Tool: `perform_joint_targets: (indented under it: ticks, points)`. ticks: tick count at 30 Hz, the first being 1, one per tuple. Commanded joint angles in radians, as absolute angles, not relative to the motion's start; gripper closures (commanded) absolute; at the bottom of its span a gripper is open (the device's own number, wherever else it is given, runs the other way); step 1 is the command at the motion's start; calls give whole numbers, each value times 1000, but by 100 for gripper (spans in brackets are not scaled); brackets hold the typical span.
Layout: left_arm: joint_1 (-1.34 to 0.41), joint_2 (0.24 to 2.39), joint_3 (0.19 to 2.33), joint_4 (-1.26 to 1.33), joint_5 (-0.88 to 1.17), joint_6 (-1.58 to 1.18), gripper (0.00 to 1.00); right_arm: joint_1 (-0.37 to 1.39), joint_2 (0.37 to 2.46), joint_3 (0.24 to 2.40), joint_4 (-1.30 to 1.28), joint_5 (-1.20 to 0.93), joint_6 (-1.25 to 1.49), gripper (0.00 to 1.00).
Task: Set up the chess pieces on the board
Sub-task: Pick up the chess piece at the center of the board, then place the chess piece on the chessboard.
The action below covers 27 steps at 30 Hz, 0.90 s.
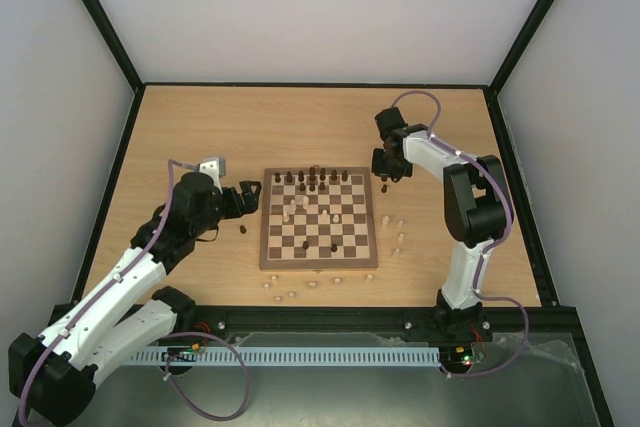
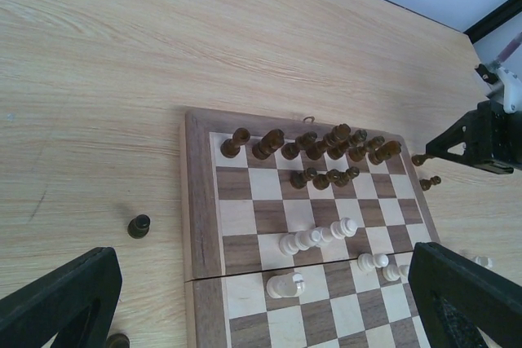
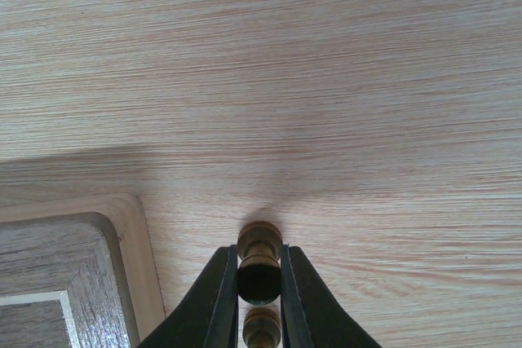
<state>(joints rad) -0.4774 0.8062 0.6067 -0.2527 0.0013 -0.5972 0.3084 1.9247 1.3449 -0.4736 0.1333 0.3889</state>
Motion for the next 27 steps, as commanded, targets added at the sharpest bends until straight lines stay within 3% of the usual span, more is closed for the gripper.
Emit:
perform_joint_targets:
  ticks: [1, 14, 27]
  points:
    - [-480, 795, 600, -239, 0, -603, 1, 314, 1902, 1353, -518, 152, 394, 91]
    - [-480, 796, 601, -245, -13, -608, 1, 414, 1797, 1409, -554, 205, 396, 92]
    - [-480, 803, 604, -259, -29, -610, 1, 547, 1885, 1489, -603, 274, 395, 91]
